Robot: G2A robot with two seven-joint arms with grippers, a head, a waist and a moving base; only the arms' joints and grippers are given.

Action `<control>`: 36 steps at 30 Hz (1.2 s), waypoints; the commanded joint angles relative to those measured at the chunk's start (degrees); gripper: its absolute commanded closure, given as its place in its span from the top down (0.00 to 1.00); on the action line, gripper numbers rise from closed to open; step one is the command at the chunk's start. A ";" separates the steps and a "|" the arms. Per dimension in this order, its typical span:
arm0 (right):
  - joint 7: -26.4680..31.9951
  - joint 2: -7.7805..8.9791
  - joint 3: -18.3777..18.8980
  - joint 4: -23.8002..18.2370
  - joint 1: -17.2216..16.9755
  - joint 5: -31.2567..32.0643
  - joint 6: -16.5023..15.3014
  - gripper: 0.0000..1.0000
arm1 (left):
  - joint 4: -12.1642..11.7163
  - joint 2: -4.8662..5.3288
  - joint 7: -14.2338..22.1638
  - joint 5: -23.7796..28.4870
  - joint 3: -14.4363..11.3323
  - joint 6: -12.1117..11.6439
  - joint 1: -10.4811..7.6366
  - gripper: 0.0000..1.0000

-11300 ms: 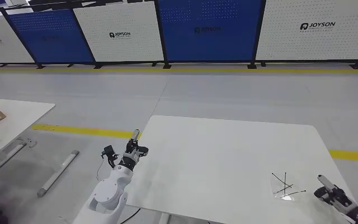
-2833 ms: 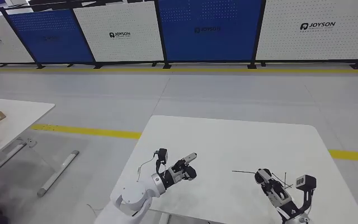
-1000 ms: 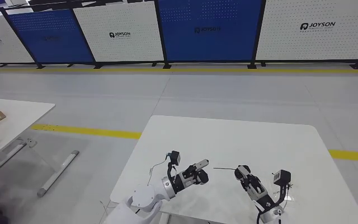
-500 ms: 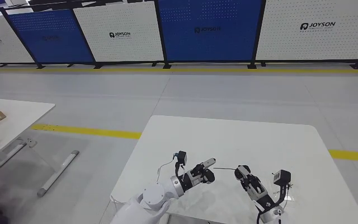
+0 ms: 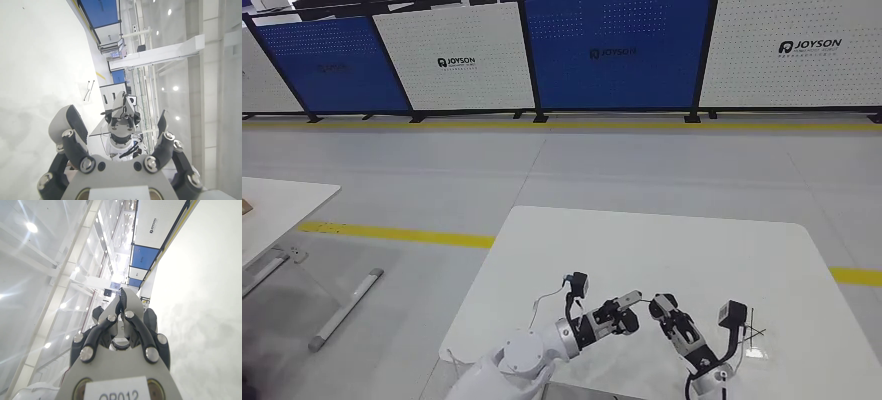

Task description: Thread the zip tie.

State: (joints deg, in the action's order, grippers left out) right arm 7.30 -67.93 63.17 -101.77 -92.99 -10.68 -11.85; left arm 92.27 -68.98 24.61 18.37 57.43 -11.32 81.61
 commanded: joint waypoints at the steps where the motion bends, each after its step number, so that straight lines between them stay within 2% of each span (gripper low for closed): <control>1: -0.02 -0.02 -0.05 0.06 0.04 -0.06 -0.07 0.00 | -0.83 -0.34 -2.11 -1.26 -1.15 -0.34 -1.04 1.00; 11: -0.02 -0.02 -0.05 0.06 0.04 -0.06 -0.07 0.00 | -0.66 -0.39 -2.84 -1.39 -1.33 -0.31 -1.00 1.00; 14: -0.02 -0.02 -0.05 0.06 0.04 -0.06 -0.07 0.00 | -0.57 -0.45 -4.57 -0.84 -0.90 -1.97 -0.69 1.00; 17: -0.02 -0.02 -0.05 0.06 0.04 -0.06 -0.07 0.00 | -0.35 -0.42 -7.34 -3.03 -0.60 -3.29 -0.12 1.00; 18: -0.02 -0.02 -0.05 0.06 0.04 -0.06 -0.07 0.00 | -0.52 -0.38 -6.27 -3.57 -1.06 -2.35 -0.02 1.00; 28: -0.02 -0.02 -0.05 0.06 0.04 -0.06 -0.07 0.00 | -0.21 -0.40 -6.60 -3.76 -1.24 -2.23 0.04 1.00; 32: -0.02 -0.02 -0.05 0.06 0.04 -0.06 -0.07 0.00 | 0.20 -0.24 -6.33 -3.63 -0.59 -3.46 0.50 1.00; 34: -0.02 -0.02 -0.05 0.06 0.04 -0.06 -0.07 0.00 | 0.31 -0.18 -6.44 -3.02 -0.18 -3.79 0.74 0.69; 35: -0.02 -0.02 -0.05 0.06 0.04 -0.06 -0.07 0.00 | 0.34 -0.15 -6.36 -2.42 0.04 -3.66 0.79 0.48; 36: -0.02 -0.02 -0.05 0.06 0.04 -0.06 -0.07 0.00 | 0.35 -0.13 -6.22 -2.33 0.14 -3.60 0.76 0.34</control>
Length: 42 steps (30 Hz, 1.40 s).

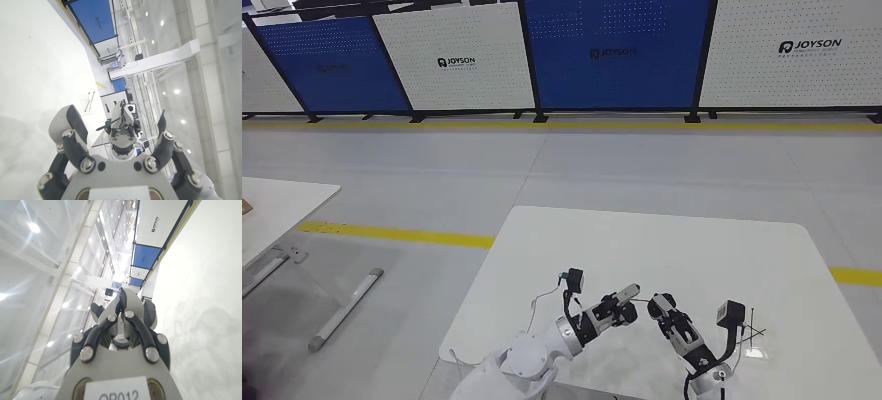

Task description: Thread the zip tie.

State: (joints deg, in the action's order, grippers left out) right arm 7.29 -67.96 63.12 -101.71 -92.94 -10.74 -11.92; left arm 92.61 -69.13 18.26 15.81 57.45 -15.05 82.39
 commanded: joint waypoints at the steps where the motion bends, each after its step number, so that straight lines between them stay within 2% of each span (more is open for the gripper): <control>1: 0.00 0.00 0.00 0.00 0.00 0.00 0.00 0.00 | 0.02 0.04 0.24 0.31 0.18 0.12 -0.02 0.19; 2: 0.00 0.00 0.00 0.00 0.00 0.00 0.00 0.00 | 0.00 0.05 0.41 0.46 0.21 0.07 -0.01 0.14; 5: 0.00 0.00 0.00 0.00 0.00 0.00 0.00 0.00 | -0.29 0.05 0.71 0.65 0.18 0.15 -0.18 0.07; 9: 0.00 0.00 0.00 0.00 0.00 0.00 0.00 0.00 | -0.71 -0.03 0.89 -0.14 -0.40 0.14 -0.64 0.07; 11: 0.00 0.00 0.00 0.00 0.00 0.00 0.00 0.00 | -0.82 -0.06 0.86 -0.19 -0.53 0.06 -0.80 0.03; 14: 0.00 0.00 0.00 0.00 0.00 0.00 0.00 0.00 | -0.91 -0.07 1.14 0.04 -0.57 -0.12 -0.94 0.07; 16: 0.00 0.00 0.00 0.00 0.00 0.00 0.00 0.00 | -1.03 -0.04 1.25 -0.32 -0.54 0.32 -1.16 0.20; 19: 0.00 0.00 0.00 0.00 0.00 0.00 0.00 0.00 | -1.10 -0.08 1.02 -0.40 -0.71 0.28 -1.31 0.09; 21: 0.00 0.00 0.00 0.00 0.00 0.00 0.00 0.00 | -1.19 -0.10 0.94 -0.31 -0.70 0.24 -1.39 0.07; 23: 0.00 0.00 0.00 0.00 0.00 0.00 0.00 0.00 | -1.24 -0.08 0.86 -0.20 -0.55 0.16 -1.40 0.01; 26: 0.00 0.00 0.00 0.00 0.00 0.00 0.00 0.00 | -1.00 0.01 0.90 -0.07 -0.22 -0.05 -1.12 0.00; 28: 0.00 0.00 0.00 0.00 0.00 0.00 0.00 0.00 | -0.80 0.08 0.99 -0.09 -0.05 -0.12 -0.89 0.11; 31: 0.00 0.00 0.00 0.00 0.00 0.00 0.00 0.00 | -0.43 0.17 1.05 -0.25 0.18 -0.27 -0.54 0.16; 32: 0.00 0.00 0.00 0.00 0.00 0.00 0.00 0.00 | -0.33 0.20 1.11 -0.27 0.25 -0.31 -0.44 0.13; 34: 0.00 0.00 0.00 0.00 0.00 0.00 0.00 0.00 | -0.18 0.27 1.38 -0.23 0.40 -0.30 -0.28 0.16; 37: 0.00 0.00 0.00 0.00 0.00 0.00 0.00 0.00 | -0.10 0.38 1.69 -0.49 0.59 -0.14 -0.12 0.36; 38: 0.00 0.00 0.00 0.00 0.00 0.00 0.00 0.00 | -0.07 0.40 1.69 -0.58 0.64 -0.12 -0.07 0.34; 39: 0.00 0.00 0.00 0.00 0.00 0.00 0.00 0.00 | -0.04 0.42 1.70 -0.62 0.67 -0.13 -0.01 0.24; 42: 0.00 0.00 0.00 0.00 0.00 0.00 0.00 0.00 | 0.00 0.48 1.67 -0.68 0.84 -0.24 0.15 0.07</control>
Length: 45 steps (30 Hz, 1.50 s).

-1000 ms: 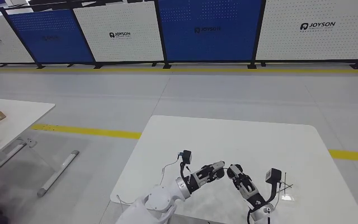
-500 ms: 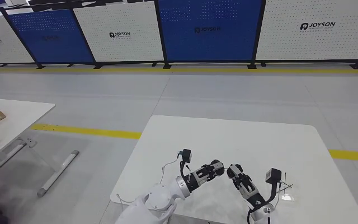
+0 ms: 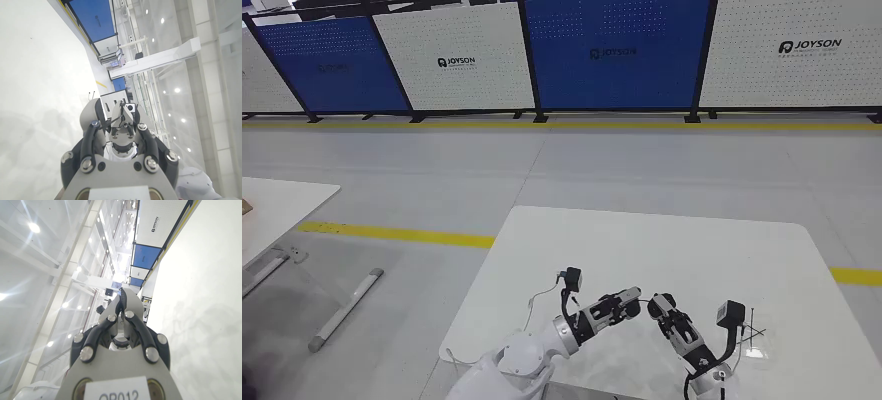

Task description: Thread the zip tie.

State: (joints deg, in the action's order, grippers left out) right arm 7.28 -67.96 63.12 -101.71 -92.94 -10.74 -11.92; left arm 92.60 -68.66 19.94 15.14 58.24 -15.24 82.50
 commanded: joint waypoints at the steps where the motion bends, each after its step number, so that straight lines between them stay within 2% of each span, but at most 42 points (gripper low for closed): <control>1: 0.00 0.00 0.00 0.00 0.00 0.00 0.00 0.00 | 0.02 0.04 0.03 0.00 0.08 -0.10 0.07 0.04; 2: 0.00 0.00 0.00 0.00 0.00 0.00 0.00 0.00 | 0.00 0.05 0.07 -0.03 0.11 -0.11 0.10 0.00; 20: 0.00 0.00 0.00 0.00 0.00 0.00 0.00 0.00 | 0.66 0.23 1.24 0.03 -0.22 -0.35 0.29 0.00; 21: 0.00 0.00 0.00 0.00 0.00 0.00 0.00 0.00 | 0.66 0.24 1.39 0.28 -0.23 -0.38 0.28 0.12; 22: 0.00 0.00 0.00 0.00 0.00 0.00 0.00 0.00 | 0.66 0.25 1.54 0.37 -0.22 -0.39 0.26 0.38; 23: 0.00 0.00 0.00 0.00 0.00 0.00 0.00 0.00 | 0.67 0.27 1.61 0.37 -0.22 -0.41 0.26 0.44; 27: 0.00 0.00 0.00 0.00 0.00 0.00 0.00 0.00 | 0.73 0.33 2.01 0.37 -0.28 -0.38 0.31 0.42; 30: 0.00 0.00 0.00 0.00 0.00 0.00 0.00 0.00 | 0.79 0.36 2.24 0.53 -0.30 -0.43 0.29 0.35; 32: 0.00 0.00 0.00 0.00 0.00 0.00 0.00 0.00 | 0.84 0.38 2.24 0.46 -0.32 -0.46 0.31 0.28; 37: 0.00 0.00 0.00 0.00 0.00 0.00 0.00 0.00 | 0.92 0.44 2.16 0.24 -0.31 -0.42 0.32 0.01; 45: 0.00 0.00 0.00 0.00 0.00 0.00 0.00 0.00 | 0.90 0.54 2.17 -0.08 -0.32 -0.44 0.32 0.00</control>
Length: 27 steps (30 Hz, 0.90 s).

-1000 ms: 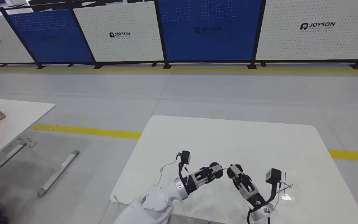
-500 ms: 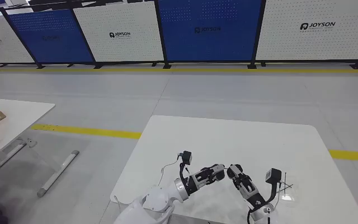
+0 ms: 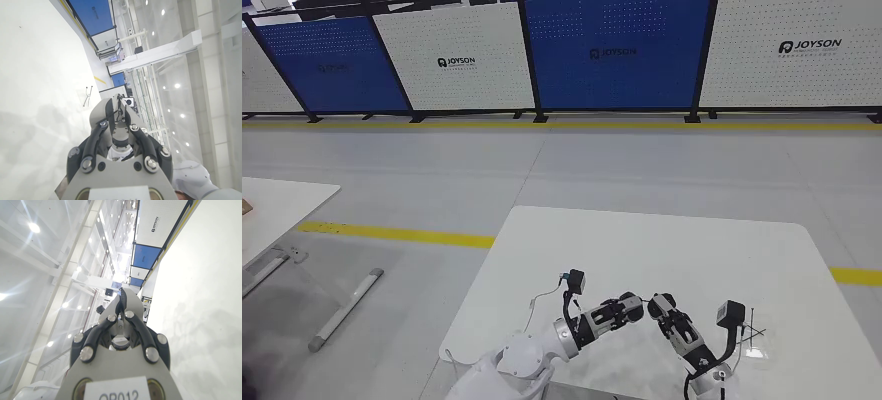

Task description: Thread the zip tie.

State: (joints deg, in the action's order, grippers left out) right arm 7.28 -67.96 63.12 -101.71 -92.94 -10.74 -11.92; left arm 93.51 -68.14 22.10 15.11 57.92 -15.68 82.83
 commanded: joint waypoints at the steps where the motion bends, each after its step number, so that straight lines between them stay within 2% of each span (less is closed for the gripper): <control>1: 0.00 0.00 0.00 0.00 0.00 0.00 0.00 0.00 | 0.00 0.02 0.02 -0.09 0.00 -0.03 -0.01 0.00; 11: 0.14 -0.05 -0.06 -0.02 0.08 0.31 0.45 0.00 | 0.10 0.11 -0.14 -0.21 -0.09 -0.31 0.08 0.00; 12: 0.19 -0.08 -0.04 -0.06 0.10 0.36 0.55 0.06 | 0.13 0.11 -0.13 -0.18 -0.10 -0.33 0.08 0.00; 13: 0.17 -0.12 0.00 -0.09 0.08 0.34 0.54 0.51 | 0.15 0.12 -0.13 -0.12 -0.11 -0.34 0.08 0.00; 14: 0.16 -0.16 0.06 -0.13 -0.01 0.22 0.39 1.00 | 0.19 0.13 -0.13 -0.04 -0.11 -0.36 0.07 0.00; 20: 0.30 -0.20 1.35 -0.07 -0.78 -1.09 -0.04 1.00 | 0.24 0.22 -0.21 0.57 0.25 0.04 0.12 0.00; 27: -2.04 -0.17 6.07 0.05 -3.12 -7.65 -2.51 1.00 | -0.25 0.51 -0.25 0.52 1.09 1.93 0.59 0.00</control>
State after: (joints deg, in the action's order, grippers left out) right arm 5.38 -68.15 68.39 -101.65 -95.72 -17.43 -14.09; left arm 93.32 -67.65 21.93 15.58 58.94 -13.98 83.34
